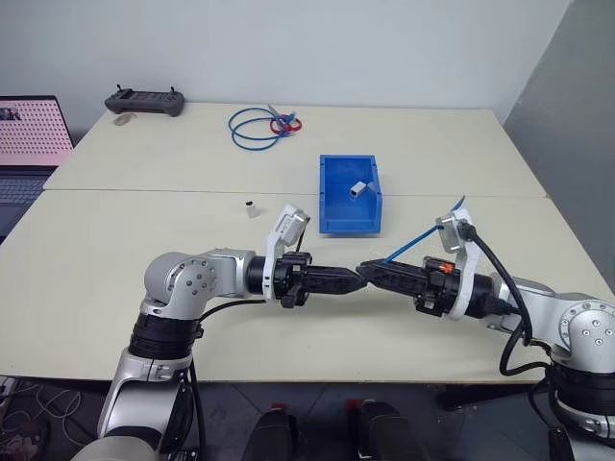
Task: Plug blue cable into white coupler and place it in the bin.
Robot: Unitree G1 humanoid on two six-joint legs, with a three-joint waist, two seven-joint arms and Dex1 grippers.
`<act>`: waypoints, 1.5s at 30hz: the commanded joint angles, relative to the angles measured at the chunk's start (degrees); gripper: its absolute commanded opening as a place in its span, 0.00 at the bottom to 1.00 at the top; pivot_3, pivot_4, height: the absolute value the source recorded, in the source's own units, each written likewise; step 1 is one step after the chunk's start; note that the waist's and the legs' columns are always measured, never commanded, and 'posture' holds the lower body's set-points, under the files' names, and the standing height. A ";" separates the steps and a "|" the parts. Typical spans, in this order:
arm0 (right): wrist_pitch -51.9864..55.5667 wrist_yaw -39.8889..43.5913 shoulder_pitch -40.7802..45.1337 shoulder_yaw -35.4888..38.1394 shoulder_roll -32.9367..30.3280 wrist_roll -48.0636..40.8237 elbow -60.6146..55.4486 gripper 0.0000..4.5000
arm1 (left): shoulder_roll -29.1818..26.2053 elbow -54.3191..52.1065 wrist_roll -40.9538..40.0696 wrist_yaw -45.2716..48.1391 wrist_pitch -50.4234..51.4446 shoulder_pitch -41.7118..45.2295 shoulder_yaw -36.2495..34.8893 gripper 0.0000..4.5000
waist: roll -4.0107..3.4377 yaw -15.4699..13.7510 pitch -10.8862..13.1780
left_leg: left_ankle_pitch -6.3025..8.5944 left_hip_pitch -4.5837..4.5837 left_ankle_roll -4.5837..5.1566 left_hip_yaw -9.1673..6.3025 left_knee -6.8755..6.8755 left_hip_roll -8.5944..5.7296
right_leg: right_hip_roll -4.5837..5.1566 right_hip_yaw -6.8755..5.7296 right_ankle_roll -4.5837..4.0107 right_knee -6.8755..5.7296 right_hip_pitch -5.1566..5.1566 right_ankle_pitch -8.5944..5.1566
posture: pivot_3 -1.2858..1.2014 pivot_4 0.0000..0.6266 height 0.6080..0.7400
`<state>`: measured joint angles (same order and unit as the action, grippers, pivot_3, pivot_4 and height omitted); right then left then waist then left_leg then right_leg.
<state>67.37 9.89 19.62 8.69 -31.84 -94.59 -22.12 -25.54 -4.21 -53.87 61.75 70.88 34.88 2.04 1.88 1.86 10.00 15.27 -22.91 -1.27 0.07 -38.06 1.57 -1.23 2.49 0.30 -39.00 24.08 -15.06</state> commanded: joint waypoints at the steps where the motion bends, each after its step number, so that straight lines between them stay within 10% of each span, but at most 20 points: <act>1: -1.55 0.46 0.40 -0.53 -1.83 -2.55 -0.47 0.26 | 0.23 -0.52 -0.75 -0.64 -1.74 1.12 -1.47 0.05 | 0.00 0.00 0.00 | 0.00 0.00 0.00 0.00 0.00 0.00 | 0.00 0.00 0.00 0.00 0.00 0.00 | 0.52 0.24 1.00; 5: -2.14 0.84 0.48 -0.99 -3.33 -3.50 -0.04 0.06 | 0.24 0.76 -0.53 -0.89 -2.40 1.90 -1.81 0.05 | 0.00 -0.01 0.00 | 0.00 0.00 0.00 -0.01 -0.01 0.00 | 0.00 -0.01 0.00 0.00 -0.01 0.00 | 0.52 0.24 1.00; 15: -4.24 -0.08 1.23 -2.77 -4.22 -4.31 0.36 0.04 | 0.30 2.11 3.28 -1.23 -7.98 2.41 -0.45 0.05 | 0.00 -0.01 0.00 | 0.00 0.00 0.00 0.01 0.00 0.00 | -0.02 0.00 0.00 0.01 0.00 0.00 | 0.52 0.24 1.00; 21: -6.33 -0.29 -0.09 -1.48 -4.99 -2.21 -0.13 0.04 | -6.25 3.12 16.31 -1.39 -23.53 -0.31 2.01 0.33 | -0.01 0.04 0.00 | 0.00 0.01 0.00 0.02 0.02 0.03 | -0.02 0.02 0.00 0.01 0.02 0.00 | 0.52 0.24 1.00; 29: -7.81 3.20 -1.95 0.49 -7.15 2.62 1.16 0.04 | -4.32 -5.97 25.82 -22.55 -30.04 -11.85 -4.62 0.69 | 0.02 -0.18 0.01 | 0.01 -0.08 0.00 0.05 0.06 0.00 | 0.18 0.02 0.02 0.12 0.03 0.00 | 0.52 0.24 1.00; 36: -7.97 5.99 1.99 -0.57 -6.60 7.48 4.11 0.04 | 7.20 7.87 47.37 -54.63 -47.81 -11.14 -4.34 0.99 | 0.07 -0.42 -0.01 | 0.00 -0.02 0.00 0.08 -0.03 -0.09 | 0.26 0.04 0.21 0.11 -0.05 0.12 | 0.52 0.24 1.00; 45: -7.01 8.19 4.03 -0.26 -6.91 11.69 5.27 0.04 | 18.53 32.25 48.45 -67.96 -59.97 0.47 -9.81 0.99 | 0.13 -1.05 -0.02 | 0.00 -0.14 0.00 0.10 -0.02 -0.16 | 0.30 0.02 0.23 0.16 -0.01 0.15 | 0.52 0.24 1.00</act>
<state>60.53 16.86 22.98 7.60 -38.22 -83.84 -15.70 -8.15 23.70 -4.53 -3.70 14.58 32.77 -5.49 2.01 0.82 9.98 15.27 -23.04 -1.27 0.16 -38.08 1.39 -0.93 2.50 0.53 -38.85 24.06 -14.91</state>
